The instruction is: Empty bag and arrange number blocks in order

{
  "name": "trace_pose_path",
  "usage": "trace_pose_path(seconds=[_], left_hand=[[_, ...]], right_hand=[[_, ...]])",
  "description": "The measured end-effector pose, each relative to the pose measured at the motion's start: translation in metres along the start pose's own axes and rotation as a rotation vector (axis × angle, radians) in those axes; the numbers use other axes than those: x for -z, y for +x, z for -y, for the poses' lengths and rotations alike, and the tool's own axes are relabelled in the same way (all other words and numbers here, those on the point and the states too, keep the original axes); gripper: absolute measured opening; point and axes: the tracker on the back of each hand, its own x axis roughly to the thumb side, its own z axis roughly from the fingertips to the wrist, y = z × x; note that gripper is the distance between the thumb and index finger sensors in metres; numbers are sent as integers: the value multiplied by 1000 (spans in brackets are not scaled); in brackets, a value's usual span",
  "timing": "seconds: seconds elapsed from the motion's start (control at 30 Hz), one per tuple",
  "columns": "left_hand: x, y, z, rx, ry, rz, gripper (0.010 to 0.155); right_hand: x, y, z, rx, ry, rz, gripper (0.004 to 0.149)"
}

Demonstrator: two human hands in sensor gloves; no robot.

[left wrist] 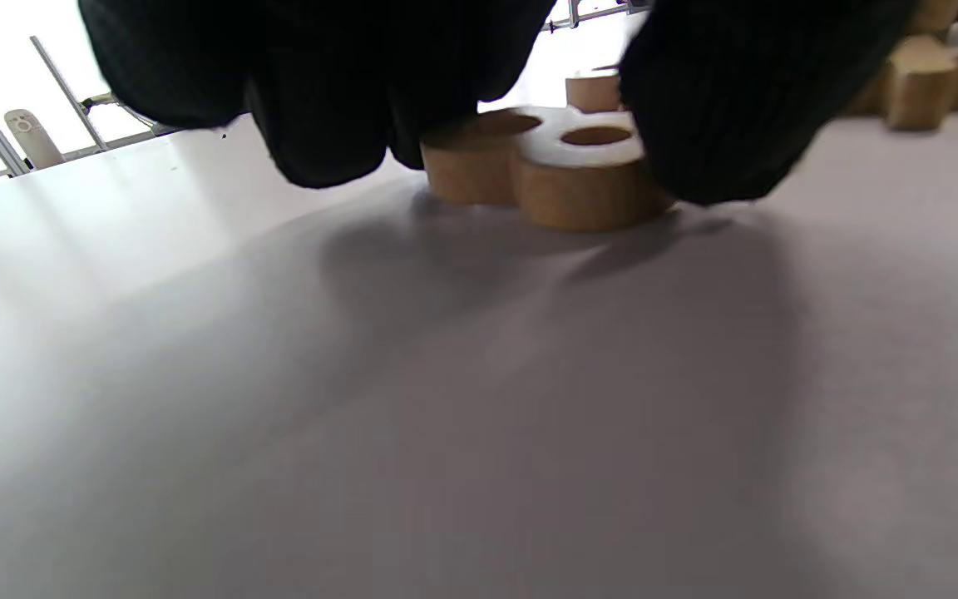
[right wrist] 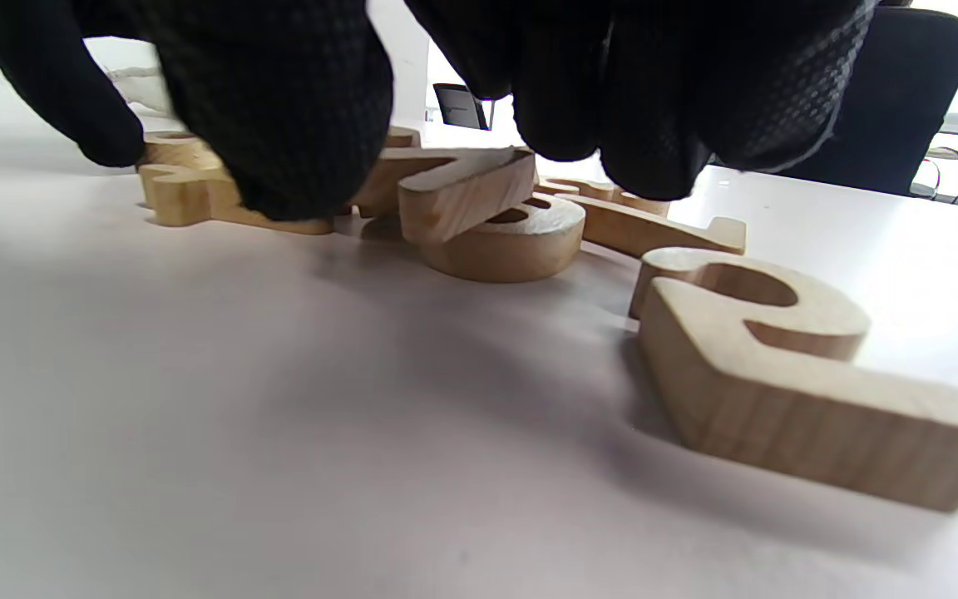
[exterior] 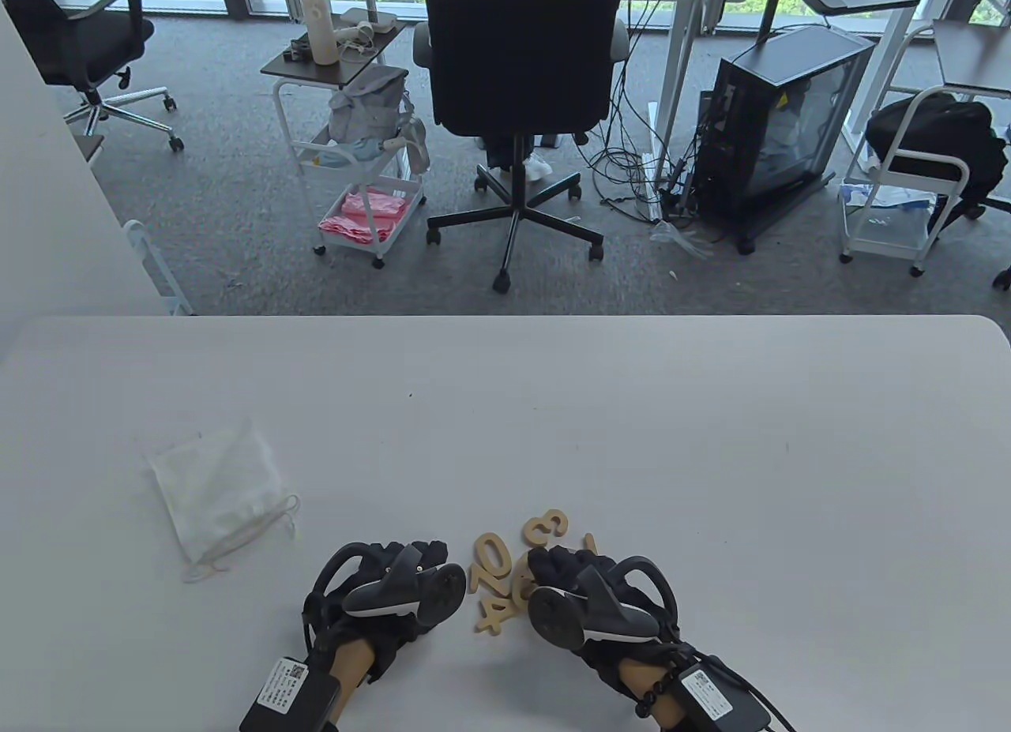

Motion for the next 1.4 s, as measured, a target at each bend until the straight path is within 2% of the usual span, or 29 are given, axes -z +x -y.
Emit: trace_pose_path(seconds=[0.1,0.37,0.47,0.77,0.97,1.17,1.27,1.4], left_hand=[[-1,-4,-2,-9,-15,-6,93],[-17,-24,-16,-82,75,-78,95],[-19,-30,-17,-98,81,-100,95],[-18,-33,-15,-96,100,-115,94],[-18,-33,-15,-98,102,-120,93],[-19,-35,-16,-105,114,-127,93],[-20,-36,-16,-109,122,-134,93],[-20,-36,-16,-107,127,-136,93]], right_hand=[[2,0,-2,-17,-2,4,83],[5,2,-7,-75,-14,15,79],[6,3,-10,-92,-6,21,75],[6,6,-6,-199,-80,54,69],[6,4,-6,-182,-119,47,69],[3,1,2,-66,-151,37,71],[0,-9,12,-17,-175,-11,70],[-9,-44,26,26,-213,-188,67]])
